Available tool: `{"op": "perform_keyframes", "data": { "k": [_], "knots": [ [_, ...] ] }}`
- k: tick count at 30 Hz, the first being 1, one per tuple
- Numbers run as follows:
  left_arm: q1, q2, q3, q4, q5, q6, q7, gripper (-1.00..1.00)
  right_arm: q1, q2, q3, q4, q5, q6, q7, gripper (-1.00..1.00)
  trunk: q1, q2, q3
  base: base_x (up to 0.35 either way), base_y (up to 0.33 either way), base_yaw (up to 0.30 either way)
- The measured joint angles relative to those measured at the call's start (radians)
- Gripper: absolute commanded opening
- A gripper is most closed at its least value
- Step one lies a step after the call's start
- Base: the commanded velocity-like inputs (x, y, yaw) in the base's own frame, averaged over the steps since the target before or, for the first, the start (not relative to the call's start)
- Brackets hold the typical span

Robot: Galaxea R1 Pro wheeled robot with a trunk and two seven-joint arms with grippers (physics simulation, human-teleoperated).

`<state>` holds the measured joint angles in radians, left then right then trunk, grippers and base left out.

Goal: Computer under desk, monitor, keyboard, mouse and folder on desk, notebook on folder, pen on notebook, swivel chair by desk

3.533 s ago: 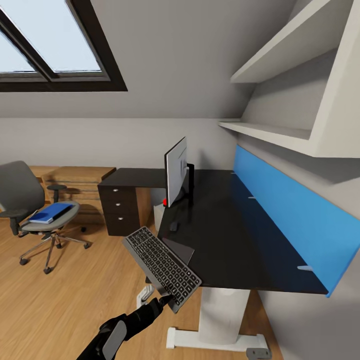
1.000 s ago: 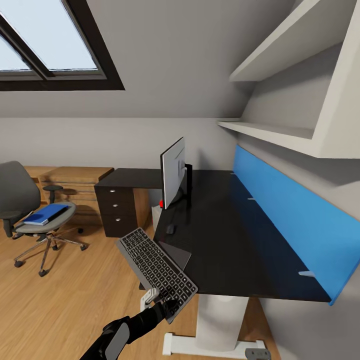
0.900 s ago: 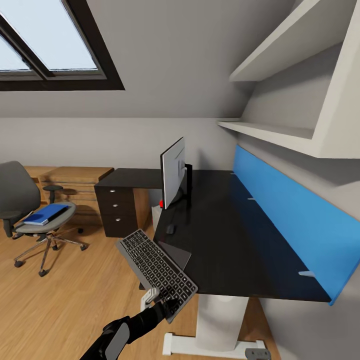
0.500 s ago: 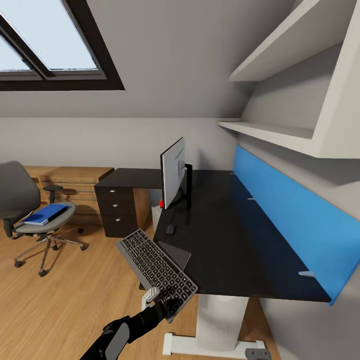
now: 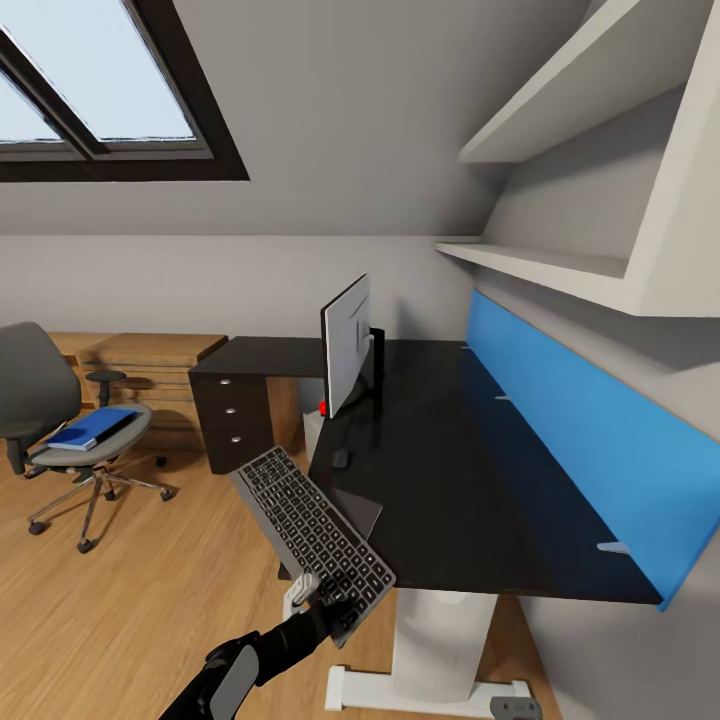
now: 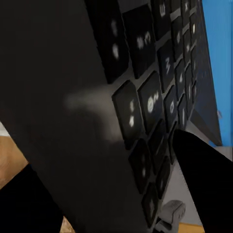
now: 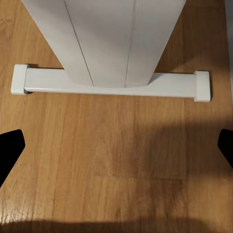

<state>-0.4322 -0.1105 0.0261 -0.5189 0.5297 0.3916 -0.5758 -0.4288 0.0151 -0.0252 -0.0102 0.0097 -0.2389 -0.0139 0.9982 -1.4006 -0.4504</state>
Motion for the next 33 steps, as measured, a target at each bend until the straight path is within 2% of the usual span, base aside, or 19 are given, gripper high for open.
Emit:
{"op": "perform_keyframes", "data": {
  "k": [13,33],
  "knots": [
    [0.0,0.001,0.002,0.0,0.002,0.003,0.002,-1.0,0.0,0.0,-0.001,0.0,0.0,0.0,-0.001,1.0,0.0,0.0,0.0,0.0,0.0,0.0],
    [0.0,0.006,0.002,0.0,-0.007,-0.003,-0.002,-1.0,0.0,0.0,0.0,-0.001,0.0,0.0,0.0,1.0,-0.077,0.14,0.063,0.0,0.0,0.0]
  ]
}}
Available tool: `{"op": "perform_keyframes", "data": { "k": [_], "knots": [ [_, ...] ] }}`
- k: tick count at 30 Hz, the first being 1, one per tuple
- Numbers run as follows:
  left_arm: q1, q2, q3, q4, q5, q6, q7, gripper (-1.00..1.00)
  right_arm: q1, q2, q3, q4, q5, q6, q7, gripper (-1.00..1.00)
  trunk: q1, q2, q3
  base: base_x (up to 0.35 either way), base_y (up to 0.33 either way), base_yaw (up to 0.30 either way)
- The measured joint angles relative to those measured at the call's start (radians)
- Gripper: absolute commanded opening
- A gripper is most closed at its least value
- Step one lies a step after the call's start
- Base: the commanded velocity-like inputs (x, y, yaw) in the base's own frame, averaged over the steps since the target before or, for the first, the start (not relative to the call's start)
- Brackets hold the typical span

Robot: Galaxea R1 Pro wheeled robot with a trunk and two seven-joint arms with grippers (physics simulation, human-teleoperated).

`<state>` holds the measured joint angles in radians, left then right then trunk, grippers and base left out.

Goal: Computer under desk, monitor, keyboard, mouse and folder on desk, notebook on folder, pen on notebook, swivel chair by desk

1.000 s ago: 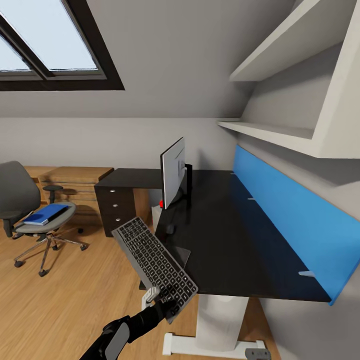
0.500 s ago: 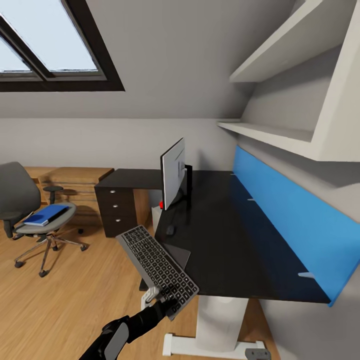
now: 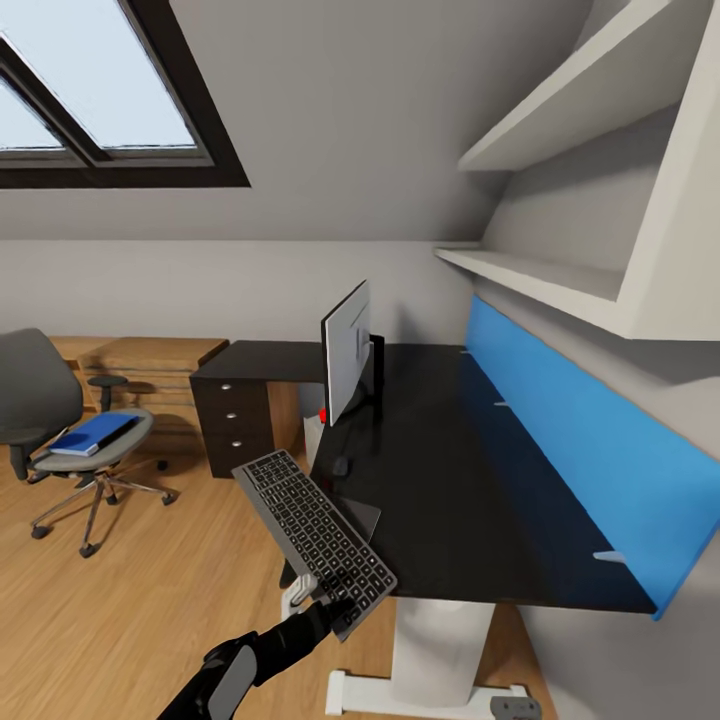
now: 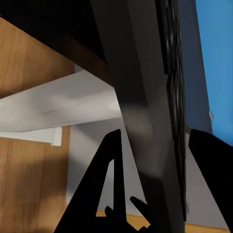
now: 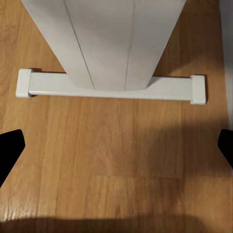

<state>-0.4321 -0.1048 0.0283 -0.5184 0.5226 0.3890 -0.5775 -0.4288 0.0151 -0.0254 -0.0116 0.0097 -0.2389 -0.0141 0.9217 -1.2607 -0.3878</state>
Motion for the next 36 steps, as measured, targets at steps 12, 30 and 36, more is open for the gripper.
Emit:
{"op": "perform_keyframes", "data": {
  "k": [12,30,36],
  "knots": [
    [0.0,0.033,0.0,0.0,0.0,0.001,-0.002,-1.0,0.0,-0.001,-0.001,0.0,0.0,0.0,0.0,1.0,-0.003,0.007,0.003,-0.188,0.071,0.0],
    [0.0,0.038,0.0,0.0,-0.003,0.0,-0.002,-1.0,0.0,-0.001,-0.003,0.0,-0.004,0.0,-0.004,1.0,-0.003,0.007,0.003,-0.273,0.196,0.0],
    [0.0,0.037,0.0,0.0,-0.001,0.002,0.0,-1.0,0.0,-0.002,-0.003,0.0,-0.004,-0.001,-0.004,1.0,-0.004,0.007,0.003,-0.058,0.019,0.0]
  ]
}}
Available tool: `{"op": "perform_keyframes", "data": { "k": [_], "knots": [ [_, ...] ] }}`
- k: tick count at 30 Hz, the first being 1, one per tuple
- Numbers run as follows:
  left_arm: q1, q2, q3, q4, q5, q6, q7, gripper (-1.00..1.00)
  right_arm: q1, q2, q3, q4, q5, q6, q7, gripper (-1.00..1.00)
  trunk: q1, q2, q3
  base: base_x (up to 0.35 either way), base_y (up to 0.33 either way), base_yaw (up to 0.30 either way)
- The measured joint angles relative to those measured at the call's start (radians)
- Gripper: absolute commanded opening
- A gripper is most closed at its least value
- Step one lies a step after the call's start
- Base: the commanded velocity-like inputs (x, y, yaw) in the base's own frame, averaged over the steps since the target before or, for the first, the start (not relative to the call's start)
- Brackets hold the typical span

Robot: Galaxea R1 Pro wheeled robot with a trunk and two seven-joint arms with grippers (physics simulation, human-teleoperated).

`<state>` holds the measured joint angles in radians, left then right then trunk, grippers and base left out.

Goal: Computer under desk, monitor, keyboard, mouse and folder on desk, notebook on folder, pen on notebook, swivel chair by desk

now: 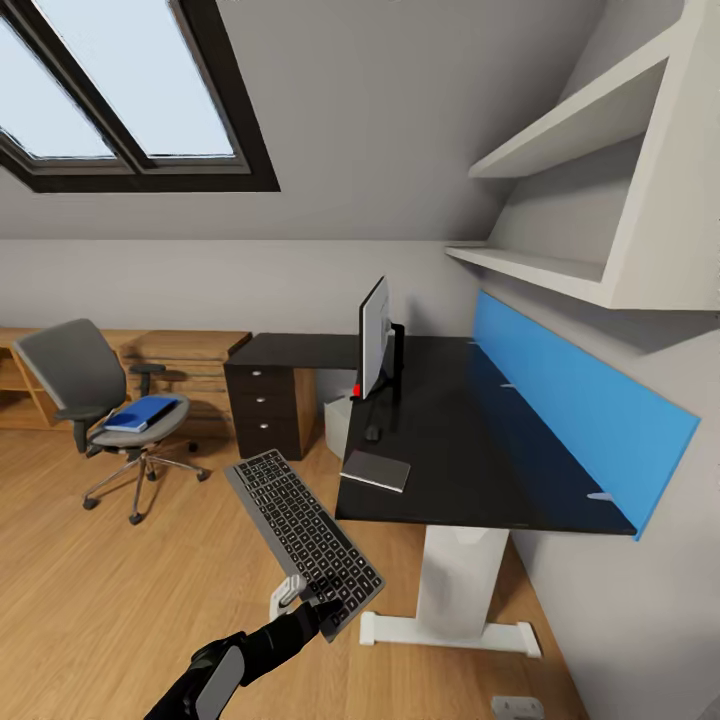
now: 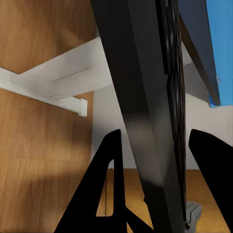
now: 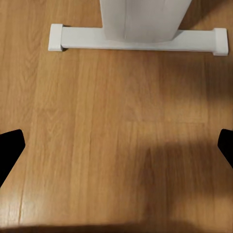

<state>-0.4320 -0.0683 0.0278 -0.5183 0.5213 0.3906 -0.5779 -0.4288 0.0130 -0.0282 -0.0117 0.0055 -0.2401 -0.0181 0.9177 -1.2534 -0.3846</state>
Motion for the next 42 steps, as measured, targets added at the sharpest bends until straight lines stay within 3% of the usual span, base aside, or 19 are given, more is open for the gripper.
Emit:
{"op": "perform_keyframes", "data": {
  "k": [13,17,20,22,27,31,35,39,41,42],
  "knots": [
    [0.0,0.005,-0.004,-0.002,-0.008,0.009,0.006,-1.0,0.0,-0.002,0.0,-0.003,0.001,-0.001,0.005,1.0,-0.05,0.091,0.041,-0.002,0.001,0.0],
    [0.0,0.048,-0.008,-0.025,-0.029,0.019,0.005,-1.0,-0.001,-0.006,-0.005,-0.013,-0.002,0.005,0.0,1.0,-0.065,0.119,0.053,0.0,0.0,0.0],
    [0.0,0.076,-0.011,-0.077,-0.054,0.084,0.004,-1.0,-0.001,-0.024,-0.007,-0.071,-0.006,0.02,-0.003,1.0,-0.077,0.14,0.063,0.0,0.0,0.0],
    [0.0,0.097,-0.012,-0.107,-0.06,0.161,0.002,-1.0,-0.001,-0.033,-0.008,-0.129,-0.007,0.07,-0.004,1.0,-0.084,0.154,0.069,0.0,0.0,0.0],
    [0.0,0.124,-0.012,-0.188,-0.064,0.335,0.001,-1.0,-0.002,-0.042,-0.022,-0.355,-0.008,0.315,0.001,1.0,-0.104,0.189,0.085,0.0,0.0,0.0],
    [0.0,0.136,-0.012,-0.213,-0.066,0.379,0.001,-1.0,-0.002,-0.042,-0.062,-0.497,-0.009,0.453,0.002,1.0,-0.119,0.217,0.097,0.0,0.0,0.0],
    [0.0,0.147,-0.013,-0.221,-0.069,0.391,0.001,-1.0,-0.005,-0.042,-0.076,-0.601,-0.009,0.53,0.003,1.0,-0.134,0.245,0.11,0.0,0.0,0.0],
    [0.0,0.178,-0.019,-0.23,-0.068,0.396,-0.006,-1.0,-0.008,-0.041,-0.082,-0.676,-0.02,0.595,0.004,1.0,-0.15,0.273,0.122,0.0,0.0,0.0],
    [0.0,0.207,-0.054,-0.24,-0.072,0.397,-0.04,-1.0,-0.01,-0.041,-0.083,-0.735,-0.069,0.623,0.004,1.0,-0.157,0.287,0.129,0.0,0.0,0.0],
    [0.0,0.25,-0.134,-0.246,-0.072,0.397,-0.107,-1.0,-0.01,-0.042,-0.082,-0.804,-0.171,0.684,0.004,1.0,-0.161,0.294,0.132,0.0,0.0,0.0]
  ]
}}
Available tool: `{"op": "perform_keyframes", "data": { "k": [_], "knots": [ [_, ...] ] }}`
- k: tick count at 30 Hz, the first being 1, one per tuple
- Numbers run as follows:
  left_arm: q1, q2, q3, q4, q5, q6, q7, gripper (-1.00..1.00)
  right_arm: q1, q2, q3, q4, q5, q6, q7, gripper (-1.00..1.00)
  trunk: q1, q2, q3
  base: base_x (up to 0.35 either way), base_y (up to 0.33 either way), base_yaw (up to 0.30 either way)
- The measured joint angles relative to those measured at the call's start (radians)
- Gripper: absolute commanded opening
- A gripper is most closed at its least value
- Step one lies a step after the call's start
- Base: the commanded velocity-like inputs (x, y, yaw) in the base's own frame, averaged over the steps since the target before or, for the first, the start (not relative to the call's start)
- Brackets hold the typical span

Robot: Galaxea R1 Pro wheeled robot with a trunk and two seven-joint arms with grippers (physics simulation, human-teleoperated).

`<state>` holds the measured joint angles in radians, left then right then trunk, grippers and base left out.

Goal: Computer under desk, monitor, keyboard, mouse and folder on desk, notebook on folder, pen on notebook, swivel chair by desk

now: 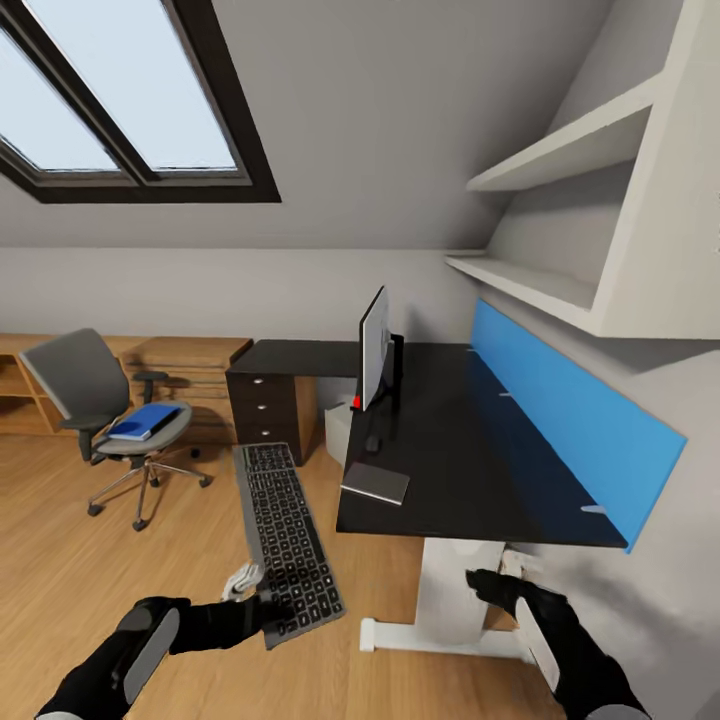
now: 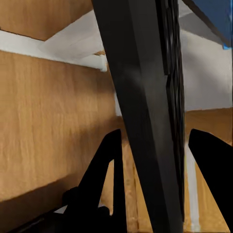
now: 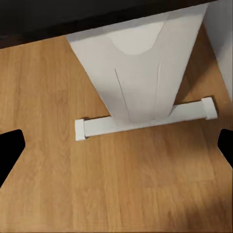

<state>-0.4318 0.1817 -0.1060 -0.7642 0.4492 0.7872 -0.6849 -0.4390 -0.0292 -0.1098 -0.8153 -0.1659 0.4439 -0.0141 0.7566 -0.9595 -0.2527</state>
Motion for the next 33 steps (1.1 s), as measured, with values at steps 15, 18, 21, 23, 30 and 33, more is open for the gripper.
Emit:
{"op": "perform_keyframes", "data": {
  "k": [15,18,21,23,30,33],
  "knots": [
    [0.0,0.027,-0.189,-0.011,-0.077,-0.016,-0.132,-1.0,0.001,-0.039,0.005,-0.094,-0.097,0.116,0.438,1.0,-0.057,0.105,0.047,0.0,0.0,0.0],
    [0.0,0.026,-0.192,-0.018,-0.077,-0.034,-0.135,-1.0,0.002,-0.042,0.005,-0.09,-0.095,0.115,0.516,1.0,-0.069,0.126,0.056,0.0,0.0,0.0],
    [0.0,0.025,-0.193,-0.027,-0.075,-0.057,-0.153,-1.0,0.002,-0.044,0.004,-0.076,-0.094,0.114,0.578,1.0,-0.08,0.147,0.066,0.0,0.0,0.0],
    [0.0,0.025,-0.193,-0.029,-0.078,-0.067,-0.183,-1.0,0.002,-0.044,0.004,-0.068,-0.094,0.114,0.596,1.0,-0.088,0.161,0.072,0.0,0.0,0.0],
    [0.0,0.026,-0.194,-0.032,-0.08,-0.079,-0.249,-1.0,0.003,-0.045,0.004,-0.059,-0.095,0.112,0.616,1.0,-0.115,0.21,0.094,0.0,0.0,0.0],
    [0.0,0.026,-0.194,-0.033,-0.079,-0.092,-0.256,-1.0,0.003,-0.045,0.004,-0.055,-0.096,0.112,0.638,1.0,-0.127,0.231,0.104,0.0,0.0,0.0]
  ]
}}
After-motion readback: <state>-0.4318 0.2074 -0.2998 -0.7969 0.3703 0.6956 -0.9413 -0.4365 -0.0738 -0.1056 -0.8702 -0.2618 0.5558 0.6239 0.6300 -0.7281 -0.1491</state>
